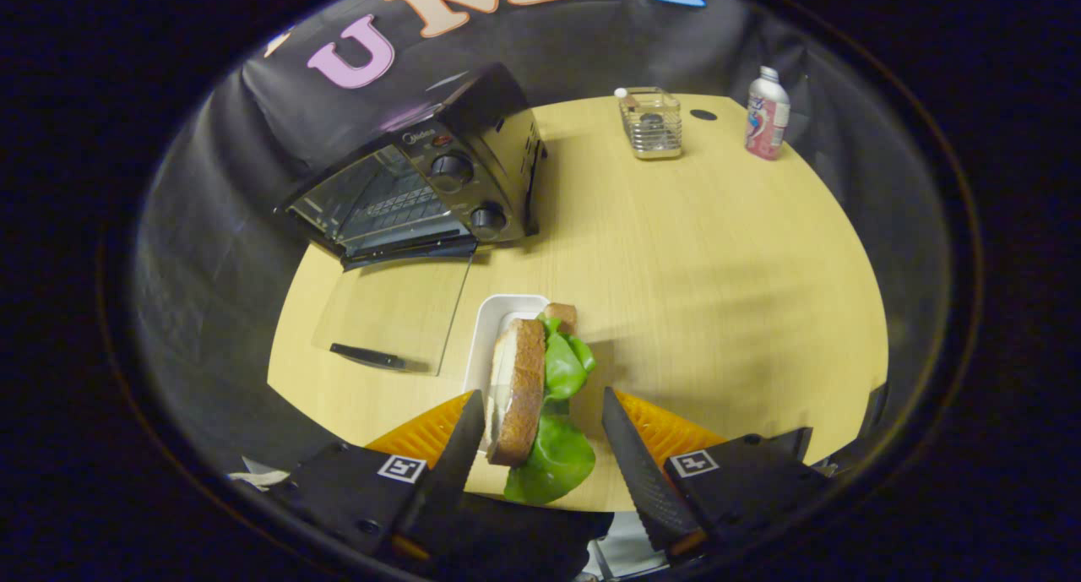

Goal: Open the toaster oven, put the food inside, and close the toaster oven door.

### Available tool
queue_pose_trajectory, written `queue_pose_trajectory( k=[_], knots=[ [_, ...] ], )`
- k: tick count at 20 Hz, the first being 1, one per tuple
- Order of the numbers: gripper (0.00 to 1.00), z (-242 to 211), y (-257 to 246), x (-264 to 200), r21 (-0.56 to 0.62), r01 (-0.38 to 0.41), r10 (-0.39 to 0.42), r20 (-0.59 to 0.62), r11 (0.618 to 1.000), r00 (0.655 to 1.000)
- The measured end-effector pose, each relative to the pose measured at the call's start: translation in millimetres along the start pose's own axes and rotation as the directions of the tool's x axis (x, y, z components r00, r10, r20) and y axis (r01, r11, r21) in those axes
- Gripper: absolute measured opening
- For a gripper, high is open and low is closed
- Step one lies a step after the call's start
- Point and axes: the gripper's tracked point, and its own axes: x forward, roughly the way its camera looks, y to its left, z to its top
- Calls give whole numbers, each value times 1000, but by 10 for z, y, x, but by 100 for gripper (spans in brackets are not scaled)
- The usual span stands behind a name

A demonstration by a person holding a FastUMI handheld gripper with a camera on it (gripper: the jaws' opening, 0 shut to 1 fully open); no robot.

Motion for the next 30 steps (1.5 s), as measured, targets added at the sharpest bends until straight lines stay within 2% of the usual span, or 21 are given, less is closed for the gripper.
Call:
queue_pose_trajectory(
  k=[4,7,13,17,21,24,28,30],
  knots=[
    [59,-72,168,78,55,-102,105,-55,993,993],
    [44,-62,197,32,77,-120,125,-65,990,990],
    [44,-1,238,-183,105,-114,115,-2,988,993],
    [43,152,343,-373,203,-108,94,78,973,992],
    [44,328,649,-480,335,-170,117,173,927,978],
    [43,427,1007,-444,412,-251,157,249,876,956],
    [43,619,1632,-299,464,-412,248,375,784,893],
    [43,756,1883,-188,458,-473,276,433,753,858]
  ],
)
